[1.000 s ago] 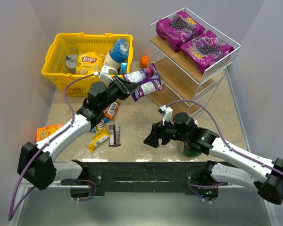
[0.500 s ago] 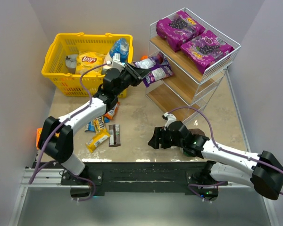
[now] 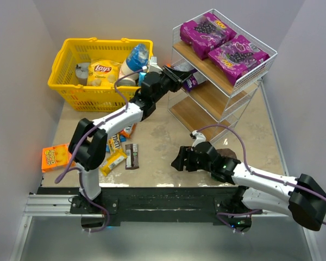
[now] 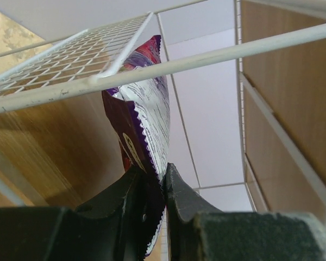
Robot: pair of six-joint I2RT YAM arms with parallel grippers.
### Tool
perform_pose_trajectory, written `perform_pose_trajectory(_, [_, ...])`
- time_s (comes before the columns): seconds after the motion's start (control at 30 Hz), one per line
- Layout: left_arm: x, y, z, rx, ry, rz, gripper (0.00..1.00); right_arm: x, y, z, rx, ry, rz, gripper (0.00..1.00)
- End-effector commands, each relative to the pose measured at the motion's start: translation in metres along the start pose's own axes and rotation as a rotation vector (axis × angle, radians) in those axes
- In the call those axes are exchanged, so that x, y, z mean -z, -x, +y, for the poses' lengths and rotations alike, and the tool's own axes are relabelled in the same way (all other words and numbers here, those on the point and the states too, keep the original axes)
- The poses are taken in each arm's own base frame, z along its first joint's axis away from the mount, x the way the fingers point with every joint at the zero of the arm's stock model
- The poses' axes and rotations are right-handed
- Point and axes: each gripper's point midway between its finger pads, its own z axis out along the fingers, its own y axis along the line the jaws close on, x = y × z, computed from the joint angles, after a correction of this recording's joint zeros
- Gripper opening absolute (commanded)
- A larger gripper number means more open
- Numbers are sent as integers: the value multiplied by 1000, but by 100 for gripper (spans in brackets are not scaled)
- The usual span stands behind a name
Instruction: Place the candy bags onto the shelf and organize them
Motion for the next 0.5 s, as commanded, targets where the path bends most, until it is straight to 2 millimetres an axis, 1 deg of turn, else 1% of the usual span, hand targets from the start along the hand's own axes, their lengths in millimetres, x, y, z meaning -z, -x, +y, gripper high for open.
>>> perform_pose_trajectory(0.0, [-14,15,-43,67,-110,-99,0,-2,3,3,-37,22,-39,70])
perform_pose_trajectory(0.07, [-20,15,-35,70,-91,-118,0,-1,3,2,-43,24,-43,70])
perform_pose_trajectory(0.1, [-23,14,-36,74,-92,-121,0,-1,1,0,-43,20,-41,70])
perform_pose_trajectory(0.17, [-28,15,-27,80,-73,-131,0,1,2,-1,-43,20,-48,70])
perform_pose_trajectory(0.2, [-30,15,-28,83,-73,-131,0,2,1,-2,-43,16,-48,70])
perform_pose_trajectory(0.3, [-33,16,-13,97,-26,-144,0,4,1,-5,-44,11,-56,70])
perform_pose_trajectory(0.4, [-31,19,-8,89,-11,-162,9,5,0,-9,-47,-3,-59,70])
perform_pose_trajectory(0.43, [-31,19,-7,85,-9,-161,18,5,0,-9,-46,-3,-59,70])
perform_pose_trajectory(0.47, [-31,18,-7,79,-7,-158,21,5,0,-10,-50,-6,-63,70])
